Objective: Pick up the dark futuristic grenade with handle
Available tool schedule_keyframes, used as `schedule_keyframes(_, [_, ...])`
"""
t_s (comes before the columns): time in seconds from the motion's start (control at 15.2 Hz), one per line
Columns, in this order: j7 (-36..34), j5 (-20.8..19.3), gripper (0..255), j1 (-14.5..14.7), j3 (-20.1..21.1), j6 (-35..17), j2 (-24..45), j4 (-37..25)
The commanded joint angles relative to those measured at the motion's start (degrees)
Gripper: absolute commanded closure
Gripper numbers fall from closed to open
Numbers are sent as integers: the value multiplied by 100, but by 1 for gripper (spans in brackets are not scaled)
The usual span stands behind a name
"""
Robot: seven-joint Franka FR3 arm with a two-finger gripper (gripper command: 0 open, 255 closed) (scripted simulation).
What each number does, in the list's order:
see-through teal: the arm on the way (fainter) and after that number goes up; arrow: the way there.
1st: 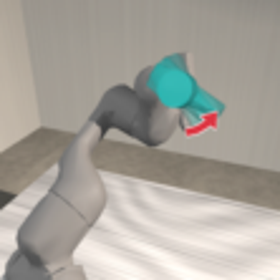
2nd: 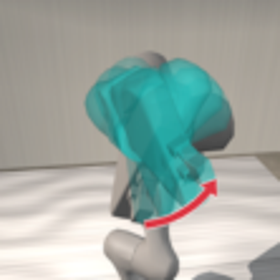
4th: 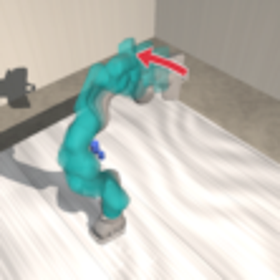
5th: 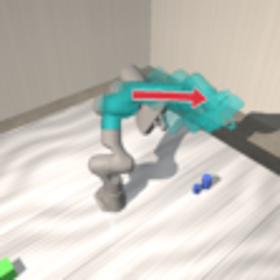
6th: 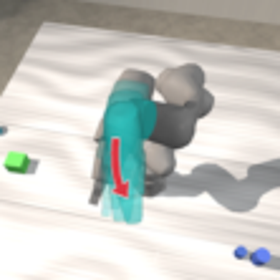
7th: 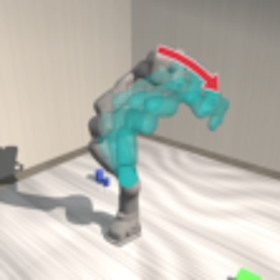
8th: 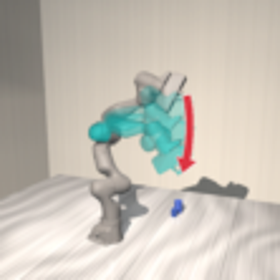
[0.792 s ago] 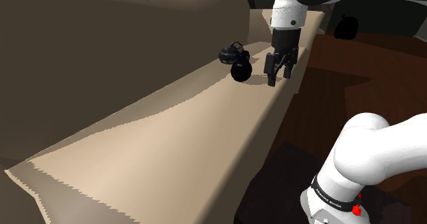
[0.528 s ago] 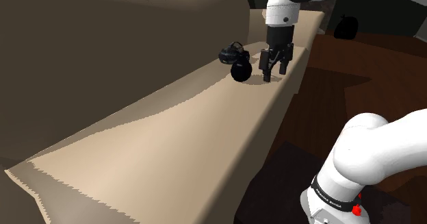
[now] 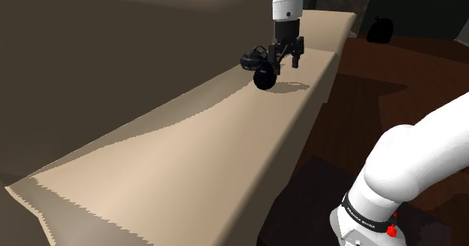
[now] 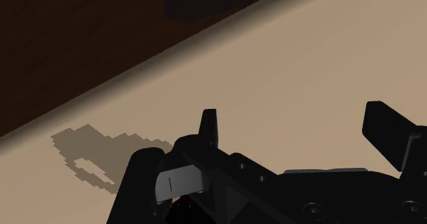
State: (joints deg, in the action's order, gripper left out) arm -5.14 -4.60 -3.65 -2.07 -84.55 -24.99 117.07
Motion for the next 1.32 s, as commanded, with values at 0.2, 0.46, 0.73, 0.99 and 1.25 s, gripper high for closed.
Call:
schedule_keyframes(0.2, [33,-193,0,-138,-131,138,1202,-1243])
schedule_keyframes(0.46, [84,-310,0,-244,-239,377,2159,-2373])
schedule_keyframes(0.73, [172,-391,0,-361,-354,766,3211,-3754])
schedule_keyframes(0.99, [230,-419,0,-440,-421,989,3852,-4586])
schedule_keyframes(1.25, [166,-420,0,-435,-415,622,3715,-4079])
